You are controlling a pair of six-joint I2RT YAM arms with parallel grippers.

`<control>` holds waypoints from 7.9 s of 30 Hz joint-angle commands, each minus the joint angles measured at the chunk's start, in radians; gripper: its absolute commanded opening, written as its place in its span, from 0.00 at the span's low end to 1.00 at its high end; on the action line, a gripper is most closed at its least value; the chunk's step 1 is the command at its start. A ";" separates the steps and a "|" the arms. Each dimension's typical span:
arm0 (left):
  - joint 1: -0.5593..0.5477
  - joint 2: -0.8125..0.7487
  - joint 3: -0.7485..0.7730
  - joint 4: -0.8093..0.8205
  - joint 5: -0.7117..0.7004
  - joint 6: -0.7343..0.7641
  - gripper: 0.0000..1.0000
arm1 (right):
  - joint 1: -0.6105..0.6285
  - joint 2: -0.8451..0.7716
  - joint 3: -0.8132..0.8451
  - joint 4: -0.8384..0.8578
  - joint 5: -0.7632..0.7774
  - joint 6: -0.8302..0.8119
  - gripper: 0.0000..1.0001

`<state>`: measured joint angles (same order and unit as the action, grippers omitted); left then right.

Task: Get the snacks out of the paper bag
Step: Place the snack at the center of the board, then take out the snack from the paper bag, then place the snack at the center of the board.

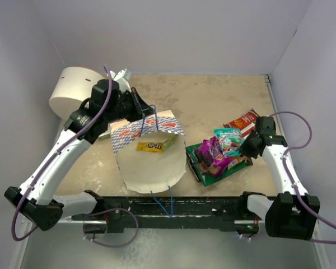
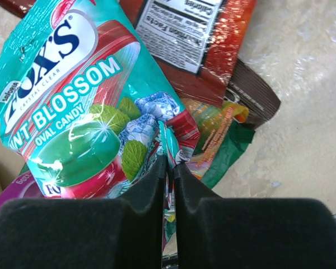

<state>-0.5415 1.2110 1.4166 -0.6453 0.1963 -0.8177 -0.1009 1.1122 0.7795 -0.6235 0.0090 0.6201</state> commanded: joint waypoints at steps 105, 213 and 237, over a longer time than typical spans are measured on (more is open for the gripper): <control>0.018 0.047 0.148 -0.025 0.212 0.125 0.00 | 1.245 0.825 0.374 1.098 0.364 -1.215 0.86; 0.179 0.092 0.094 0.040 0.264 0.033 0.00 | 0.589 0.096 0.483 -0.271 0.177 -0.742 0.43; 0.179 0.054 0.084 0.020 0.287 0.041 0.00 | 0.988 -0.098 0.409 0.178 -0.320 -0.725 0.67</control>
<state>-0.3710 1.2976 1.5047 -0.6529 0.4625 -0.7757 0.7429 1.0088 1.2419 -0.6655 -0.1848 -0.1440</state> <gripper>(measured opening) 0.010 0.667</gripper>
